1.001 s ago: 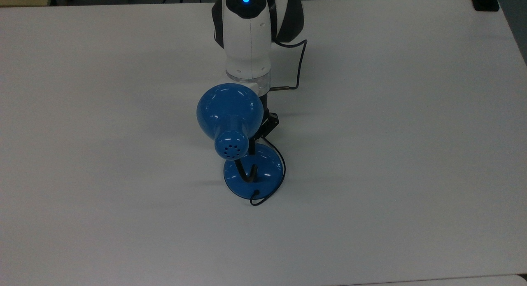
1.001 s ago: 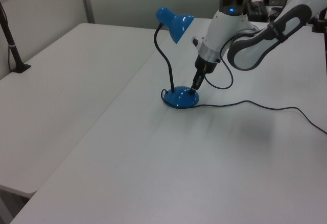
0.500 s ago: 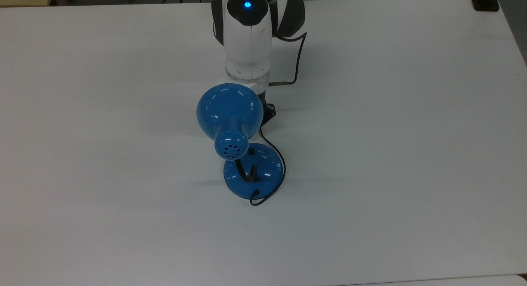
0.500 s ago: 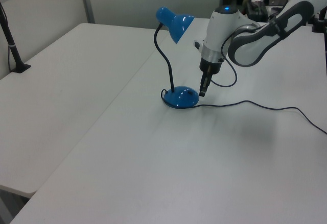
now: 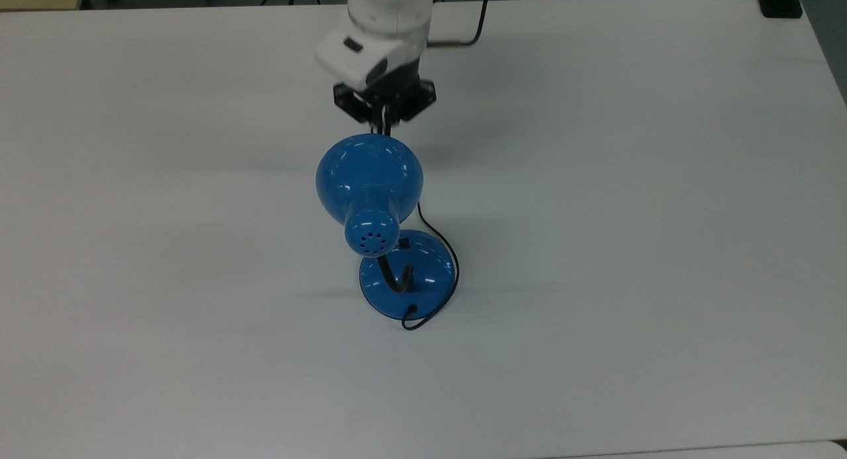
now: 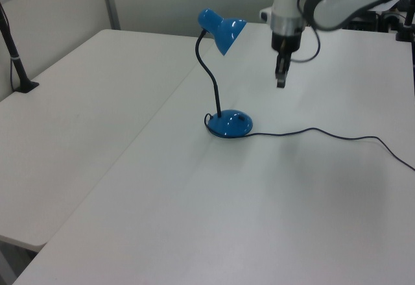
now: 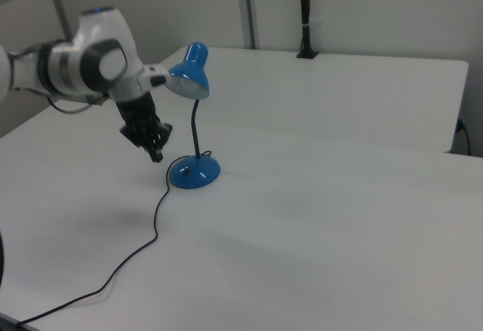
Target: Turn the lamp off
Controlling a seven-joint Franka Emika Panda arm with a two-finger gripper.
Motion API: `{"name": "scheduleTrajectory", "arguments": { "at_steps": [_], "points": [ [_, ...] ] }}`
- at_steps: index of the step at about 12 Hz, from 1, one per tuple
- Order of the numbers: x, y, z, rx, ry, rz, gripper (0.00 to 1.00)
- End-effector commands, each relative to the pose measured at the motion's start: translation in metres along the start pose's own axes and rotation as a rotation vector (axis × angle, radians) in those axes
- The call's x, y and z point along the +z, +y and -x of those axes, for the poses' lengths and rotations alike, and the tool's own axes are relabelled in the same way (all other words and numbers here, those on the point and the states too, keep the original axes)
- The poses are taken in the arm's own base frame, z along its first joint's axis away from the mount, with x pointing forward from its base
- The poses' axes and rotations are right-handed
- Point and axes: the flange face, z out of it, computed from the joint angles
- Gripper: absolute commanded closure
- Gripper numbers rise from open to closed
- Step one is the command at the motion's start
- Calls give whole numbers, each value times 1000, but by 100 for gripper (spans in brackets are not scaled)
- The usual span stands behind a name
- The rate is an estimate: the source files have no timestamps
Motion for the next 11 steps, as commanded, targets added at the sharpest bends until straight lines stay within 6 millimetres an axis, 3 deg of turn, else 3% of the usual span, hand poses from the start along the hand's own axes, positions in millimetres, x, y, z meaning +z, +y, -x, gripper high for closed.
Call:
{"name": "scheduleTrajectory", "arguments": {
  "at_steps": [1, 2, 3, 5, 6, 8, 11],
  "points": [
    [-68, 5, 17, 33, -59, 14, 72],
    [-83, 7, 19, 42, -70, 16, 64],
    [-106, 10, 22, 49, -86, 19, 49],
    [-137, 13, 26, 55, -98, 22, 8],
    [-147, 14, 29, 59, -89, 21, 0],
    [-158, 15, 34, 65, -75, 21, 0],
    [-158, 22, 36, 77, -88, 21, 0]
  ]
}}
